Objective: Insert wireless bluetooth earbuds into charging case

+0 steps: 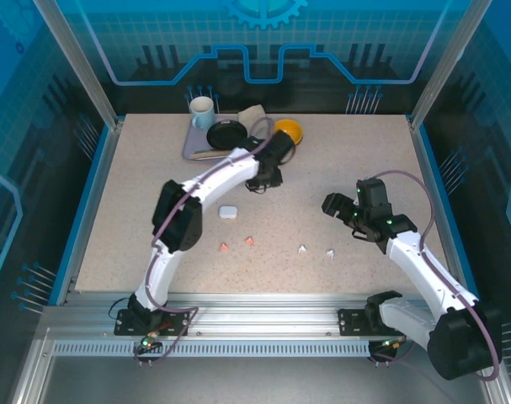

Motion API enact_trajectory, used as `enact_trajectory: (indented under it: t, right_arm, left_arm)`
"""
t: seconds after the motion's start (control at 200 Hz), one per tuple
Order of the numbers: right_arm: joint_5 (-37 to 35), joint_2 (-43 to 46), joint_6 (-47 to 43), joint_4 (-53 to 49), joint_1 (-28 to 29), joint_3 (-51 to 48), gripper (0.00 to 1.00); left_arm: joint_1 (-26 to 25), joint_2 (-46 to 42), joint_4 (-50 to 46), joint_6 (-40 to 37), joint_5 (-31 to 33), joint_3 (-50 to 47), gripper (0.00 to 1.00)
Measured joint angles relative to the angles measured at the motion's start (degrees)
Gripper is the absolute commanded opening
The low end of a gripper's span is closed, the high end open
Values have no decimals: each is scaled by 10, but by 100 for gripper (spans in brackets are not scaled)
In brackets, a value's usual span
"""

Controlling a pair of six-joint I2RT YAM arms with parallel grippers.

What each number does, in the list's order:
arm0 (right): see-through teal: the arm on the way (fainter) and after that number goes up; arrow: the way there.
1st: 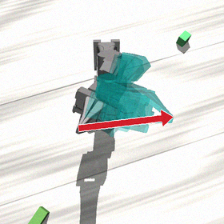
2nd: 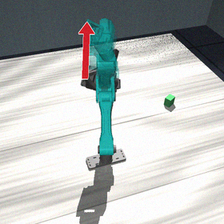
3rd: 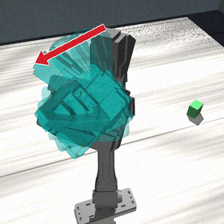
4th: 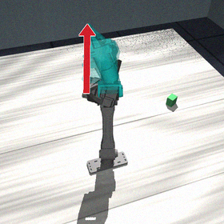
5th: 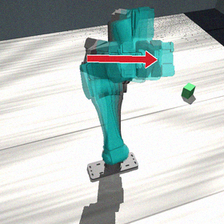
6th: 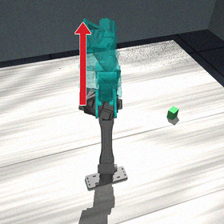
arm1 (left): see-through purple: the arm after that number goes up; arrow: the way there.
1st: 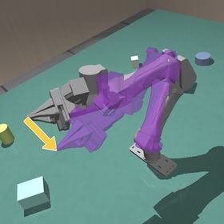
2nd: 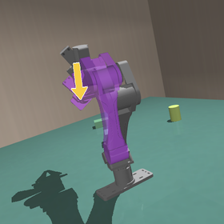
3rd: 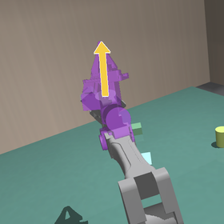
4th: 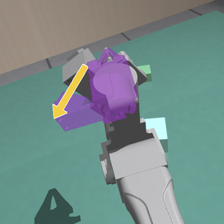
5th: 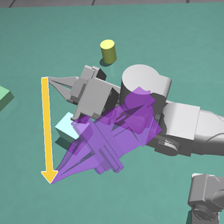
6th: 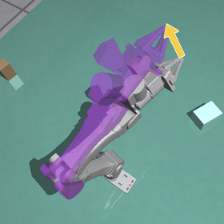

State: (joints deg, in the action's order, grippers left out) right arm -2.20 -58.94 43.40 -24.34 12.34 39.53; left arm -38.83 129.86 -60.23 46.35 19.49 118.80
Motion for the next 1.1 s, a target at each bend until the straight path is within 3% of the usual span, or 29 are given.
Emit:
enact_trajectory:
  t: [0.125,0.305,0.375,0.875,1.1]
  right_arm:
    - [1,-4,4,-10,-15,2,87]
    - [9,-8,3,-19,-35,10,87]
    - [13,-8,3,-21,-44,13,87]
    - [27,-32,3,-29,-68,30,87]
    - [27,-46,1,-35,-73,63,87]
  left_arm:
    - [-42,62,-56,8,74,46,0]
    - [-63,109,-105,50,123,56,0]
    - [-67,119,-120,63,135,60,5]
    - [-108,156,-143,77,125,105,77]
    - [-104,146,-136,79,96,105,97]
